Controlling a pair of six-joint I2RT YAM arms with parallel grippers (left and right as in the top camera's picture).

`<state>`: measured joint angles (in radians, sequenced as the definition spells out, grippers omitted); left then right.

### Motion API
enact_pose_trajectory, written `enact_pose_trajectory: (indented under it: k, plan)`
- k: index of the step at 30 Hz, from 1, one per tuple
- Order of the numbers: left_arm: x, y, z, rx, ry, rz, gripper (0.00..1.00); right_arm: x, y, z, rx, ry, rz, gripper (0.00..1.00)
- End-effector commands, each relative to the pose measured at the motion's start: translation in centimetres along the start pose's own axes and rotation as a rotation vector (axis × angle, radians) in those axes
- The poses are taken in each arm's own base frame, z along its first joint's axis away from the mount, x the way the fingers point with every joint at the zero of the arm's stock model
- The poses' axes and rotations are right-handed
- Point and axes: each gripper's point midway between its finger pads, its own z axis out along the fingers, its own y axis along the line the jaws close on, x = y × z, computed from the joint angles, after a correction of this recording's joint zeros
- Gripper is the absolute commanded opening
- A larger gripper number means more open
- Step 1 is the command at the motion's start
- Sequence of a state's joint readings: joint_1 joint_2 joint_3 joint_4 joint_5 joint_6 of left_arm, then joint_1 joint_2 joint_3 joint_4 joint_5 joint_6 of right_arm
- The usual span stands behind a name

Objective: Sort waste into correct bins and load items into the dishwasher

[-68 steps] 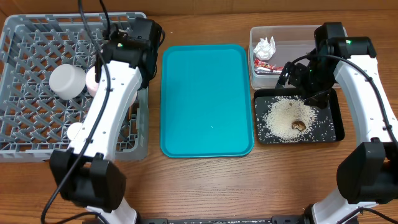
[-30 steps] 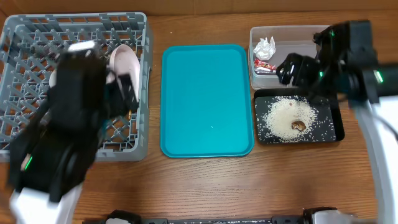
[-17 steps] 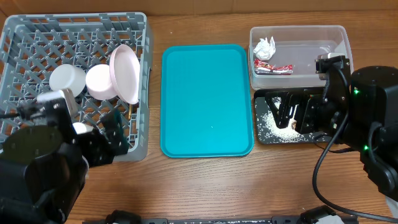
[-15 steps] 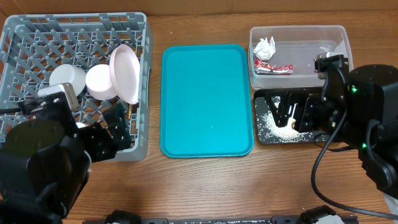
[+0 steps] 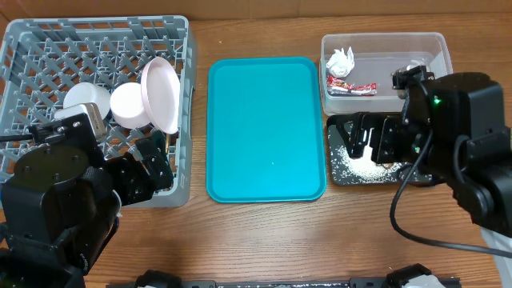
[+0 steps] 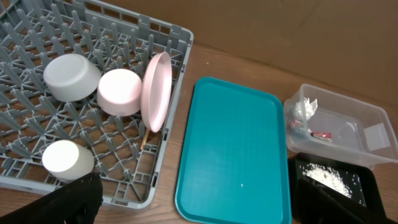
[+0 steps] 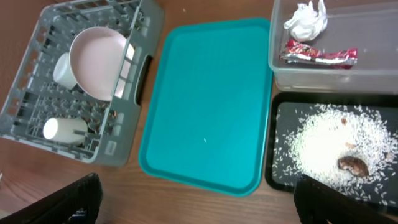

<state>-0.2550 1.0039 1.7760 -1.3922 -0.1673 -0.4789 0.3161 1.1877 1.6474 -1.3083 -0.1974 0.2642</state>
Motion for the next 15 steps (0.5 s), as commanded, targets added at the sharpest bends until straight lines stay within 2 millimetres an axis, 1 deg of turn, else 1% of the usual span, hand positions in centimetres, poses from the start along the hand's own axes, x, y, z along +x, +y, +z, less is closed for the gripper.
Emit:
enact_pose_trajectory:
  k: [1,5,8,10,12,15]
  plan:
    - [-0.1,-0.3,-0.5,0.019,-0.006,-0.018,1.0,-1.2,0.4,-0.5,-0.005,-0.061,-0.049,1.0]
    - [-0.1,-0.3,-0.5,0.019,-0.006,-0.018,1.0,-5.0,2.1,-2.4,-0.048,-0.264,-0.263,1.0]
    - [-0.1,-0.3,-0.5,0.019,-0.006,-0.018,1.0,-6.9,2.8,-3.6,-0.048,-0.413,-0.425,1.0]
    - [-0.1,-0.3,-0.5,0.019,-0.006,-0.018,1.0,-7.3,2.4,-3.6,-0.035,-0.481,-0.461,1.0]
    - [-0.1,-0.3,-0.5,0.019,-0.006,-0.018,1.0,-7.3,1.3,-3.2,-0.019,-0.54,-0.455,1.0]
    - [-0.1,-0.3,-0.5,0.019,-0.006,-0.018,1.0,-6.1,-0.8,-2.1,0.01,-0.613,-0.447,1.0]
